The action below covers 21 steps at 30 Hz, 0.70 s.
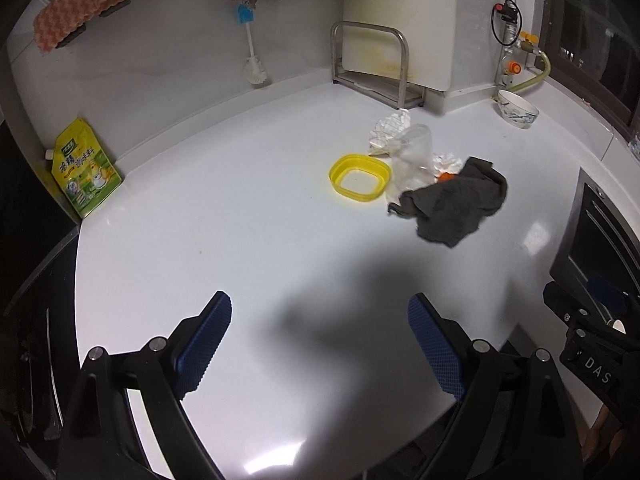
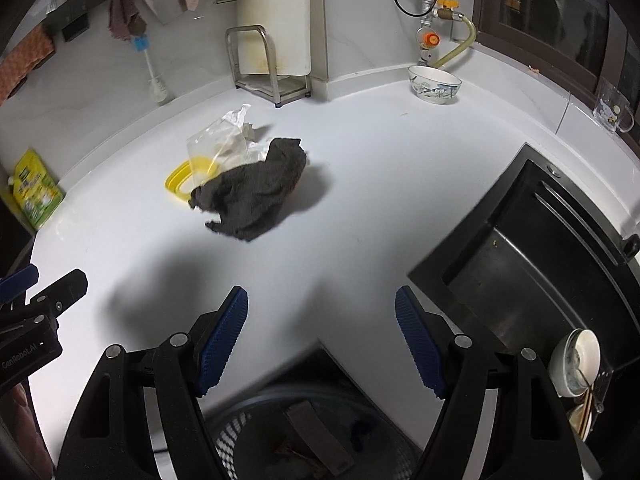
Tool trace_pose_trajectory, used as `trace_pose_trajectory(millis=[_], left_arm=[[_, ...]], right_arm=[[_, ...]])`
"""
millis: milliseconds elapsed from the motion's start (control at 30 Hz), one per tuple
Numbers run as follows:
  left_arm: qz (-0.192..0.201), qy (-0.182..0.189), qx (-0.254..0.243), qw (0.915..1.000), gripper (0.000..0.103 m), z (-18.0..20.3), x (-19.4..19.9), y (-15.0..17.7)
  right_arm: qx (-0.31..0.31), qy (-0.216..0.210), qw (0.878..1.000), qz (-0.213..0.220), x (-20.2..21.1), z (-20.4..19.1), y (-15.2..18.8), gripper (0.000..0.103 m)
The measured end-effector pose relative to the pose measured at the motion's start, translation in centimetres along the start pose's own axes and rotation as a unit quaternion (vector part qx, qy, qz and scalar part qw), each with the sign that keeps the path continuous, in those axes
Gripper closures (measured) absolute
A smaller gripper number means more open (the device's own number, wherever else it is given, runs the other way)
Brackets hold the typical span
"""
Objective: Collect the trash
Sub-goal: 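Move both open tools back toward the remaining trash on the counter, then close the right tool on the dark cloth and lift it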
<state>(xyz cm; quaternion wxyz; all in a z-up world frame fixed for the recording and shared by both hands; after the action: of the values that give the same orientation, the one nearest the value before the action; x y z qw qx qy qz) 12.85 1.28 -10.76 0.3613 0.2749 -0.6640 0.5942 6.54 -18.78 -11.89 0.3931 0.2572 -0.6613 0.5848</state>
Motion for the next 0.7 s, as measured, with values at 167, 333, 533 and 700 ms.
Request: trace_pose_trajectory(millis=[167, 333, 533, 700], left_arm=[[-0.008, 0.012, -0.011, 0.9998, 0.015, -1.1, -2.8, -2.0], [-0.014, 0.024, -0.025, 0.9993, 0.015, -1.9, -5.4, -3.7], [-0.014, 0.035, -0.043, 0.9984, 0.015, -2.4, -7.5, -5.7], [-0.016, 0.045, -0.057, 0.9972, 0.015, -2.6, -8.8, -6.6]], right_arm=[[-0.013, 0.014, 1.0, -0.002, -1.9, -1.3, -1.7, 0.03], [-0.033, 0.022, 0.999, -0.004, -3.4, -2.1, -3.1, 0.03], [-0.054, 0.028, 0.998, -0.004, -4.8, -2.9, -4.6, 0.03], [-0.064, 0.034, 0.997, -0.005, -5.6, -3.9, -5.8, 0.03]])
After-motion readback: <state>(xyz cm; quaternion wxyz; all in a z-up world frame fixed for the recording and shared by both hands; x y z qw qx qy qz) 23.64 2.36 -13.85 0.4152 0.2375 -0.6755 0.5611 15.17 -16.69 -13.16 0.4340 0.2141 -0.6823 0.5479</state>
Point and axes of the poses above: each gripper's, at about its wrist camera, not at the fingertips, and x roughly against the way its jaws point, z to its right, y to its underside, the point moved 3 cm from there along -x, roughly the way its jaws point, and after that the axes turned 4 degrees about x, right-handed, at the moved point
